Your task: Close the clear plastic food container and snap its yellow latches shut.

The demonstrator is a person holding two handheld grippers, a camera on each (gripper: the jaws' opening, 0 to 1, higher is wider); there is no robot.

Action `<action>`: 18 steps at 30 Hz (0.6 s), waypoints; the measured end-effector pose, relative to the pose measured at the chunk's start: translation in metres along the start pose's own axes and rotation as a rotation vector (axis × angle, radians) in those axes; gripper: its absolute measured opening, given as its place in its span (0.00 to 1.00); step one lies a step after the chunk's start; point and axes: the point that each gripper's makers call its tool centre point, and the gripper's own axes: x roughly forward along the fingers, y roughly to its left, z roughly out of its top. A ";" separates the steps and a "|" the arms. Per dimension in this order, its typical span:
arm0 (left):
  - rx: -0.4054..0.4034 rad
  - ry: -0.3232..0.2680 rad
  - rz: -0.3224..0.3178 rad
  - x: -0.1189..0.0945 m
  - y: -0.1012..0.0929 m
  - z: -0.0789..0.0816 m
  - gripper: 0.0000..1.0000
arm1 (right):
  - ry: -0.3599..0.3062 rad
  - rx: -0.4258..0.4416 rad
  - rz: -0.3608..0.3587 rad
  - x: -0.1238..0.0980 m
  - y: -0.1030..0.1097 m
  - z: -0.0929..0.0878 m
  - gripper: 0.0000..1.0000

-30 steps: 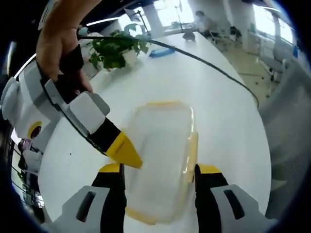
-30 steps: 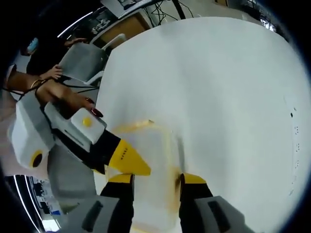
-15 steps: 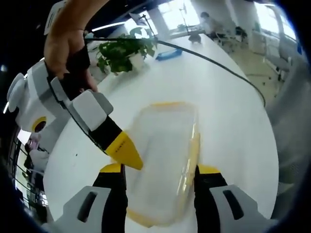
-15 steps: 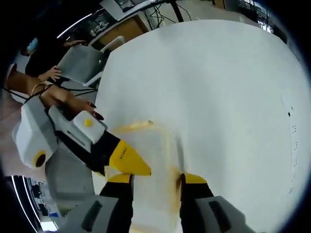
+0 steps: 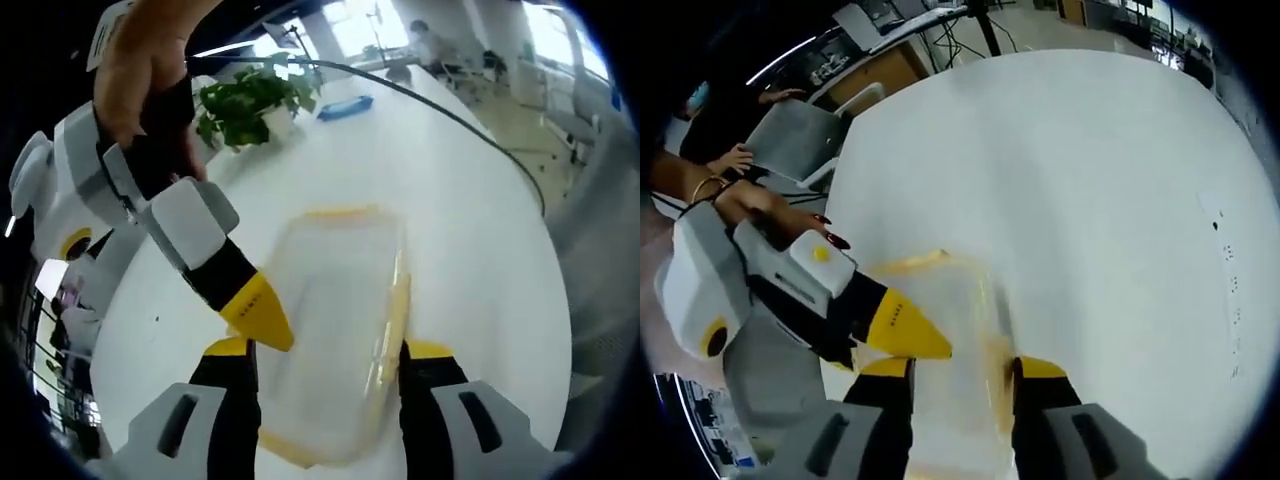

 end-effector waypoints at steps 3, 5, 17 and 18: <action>-0.001 -0.008 0.001 0.000 0.000 0.000 0.53 | -0.036 0.013 -0.032 -0.001 -0.001 -0.001 0.37; 0.005 -0.005 0.000 0.000 -0.001 0.001 0.53 | -0.068 0.063 -0.068 -0.003 -0.002 -0.001 0.38; -0.022 -0.031 -0.042 -0.005 -0.009 0.001 0.64 | -0.231 0.105 -0.215 -0.008 -0.006 0.001 0.46; -0.023 -0.029 -0.043 -0.006 -0.010 0.001 0.63 | -0.250 0.110 -0.224 -0.009 -0.006 0.000 0.48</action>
